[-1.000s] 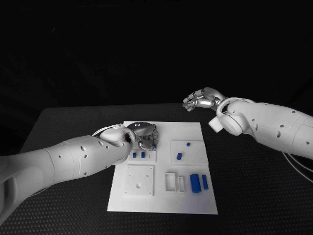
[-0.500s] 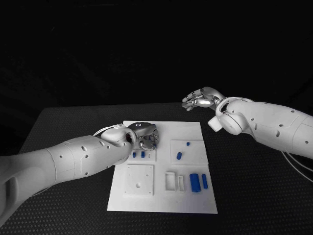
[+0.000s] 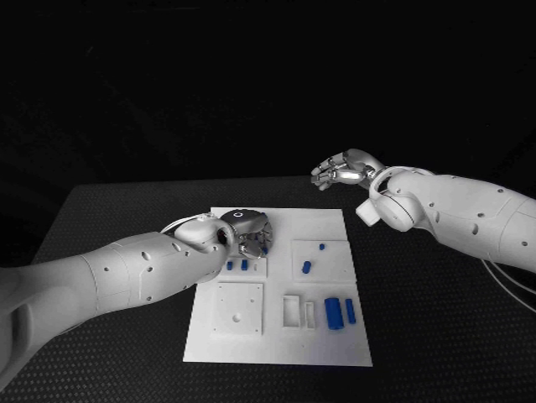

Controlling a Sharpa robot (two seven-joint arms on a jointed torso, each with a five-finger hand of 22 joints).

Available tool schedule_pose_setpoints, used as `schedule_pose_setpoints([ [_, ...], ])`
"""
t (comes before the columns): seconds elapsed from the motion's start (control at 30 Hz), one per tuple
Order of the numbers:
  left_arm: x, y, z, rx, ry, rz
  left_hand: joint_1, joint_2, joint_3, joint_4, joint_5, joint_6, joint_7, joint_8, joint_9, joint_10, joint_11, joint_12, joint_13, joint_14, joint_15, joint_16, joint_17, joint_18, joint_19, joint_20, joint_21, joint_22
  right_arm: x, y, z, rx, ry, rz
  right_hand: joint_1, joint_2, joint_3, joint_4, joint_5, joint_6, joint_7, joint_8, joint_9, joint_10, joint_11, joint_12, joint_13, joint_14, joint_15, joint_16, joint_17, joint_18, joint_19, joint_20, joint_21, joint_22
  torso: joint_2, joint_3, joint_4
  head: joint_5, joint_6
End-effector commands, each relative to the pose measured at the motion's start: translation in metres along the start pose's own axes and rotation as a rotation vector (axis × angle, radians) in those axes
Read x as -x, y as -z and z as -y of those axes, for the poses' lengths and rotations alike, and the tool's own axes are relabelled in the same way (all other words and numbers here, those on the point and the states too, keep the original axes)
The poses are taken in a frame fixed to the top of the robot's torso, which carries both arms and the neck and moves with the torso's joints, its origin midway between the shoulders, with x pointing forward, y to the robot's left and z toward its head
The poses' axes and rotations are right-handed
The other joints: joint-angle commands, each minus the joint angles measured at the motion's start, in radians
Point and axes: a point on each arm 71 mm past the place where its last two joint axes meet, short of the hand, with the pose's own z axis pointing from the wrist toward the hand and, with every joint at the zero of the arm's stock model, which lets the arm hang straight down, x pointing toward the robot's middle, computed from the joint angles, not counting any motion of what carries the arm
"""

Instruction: Assemble the parts on the task board

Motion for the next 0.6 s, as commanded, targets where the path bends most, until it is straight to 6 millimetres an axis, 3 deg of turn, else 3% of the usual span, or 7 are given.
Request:
schedule_pose_setpoints([
  [0.03,-0.0032,0.0003,0.0005,-0.003,-0.014,0.008,0.017,0.011,0.018,-0.003,0.007,0.017,-0.005,0.007,0.005,0.022,-0.005,0.011,0.012,0.022,-0.008,0.003,-0.005,0.024,0.014,-0.034,0.004,0.000,-0.0016,-0.0001,-0.0011,0.009,0.000,-0.013,-0.010,0.001,-0.005,-0.001,0.006,-0.004,0.019,0.005,-0.001,-0.002,0.003,-0.004,-0.002,-0.007,0.000,-0.006,-0.001,0.018,-0.004,0.000,-0.005,0.002,0.001,-0.0007,0.0003,0.000,0.000],
  [0.6,0.0011,0.0048,0.0026,-0.020,0.069,0.083,0.000,0.012,0.031,-0.006,0.006,0.028,-0.009,0.007,0.008,0.043,-0.012,0.000,0.015,0.054,-0.016,0.007,-0.016,0.022,0.034,-0.042,-0.001,-0.003,-0.0013,0.0001,-0.0010,0.010,0.000,-0.012,-0.010,0.001,-0.005,-0.001,0.007,-0.004,0.019,0.005,-0.002,-0.002,0.003,-0.004,-0.002,-0.007,0.000,-0.006,-0.001,0.019,-0.004,0.001,-0.006,0.003,0.000,-0.0009,0.0001,0.002,0.008],
])
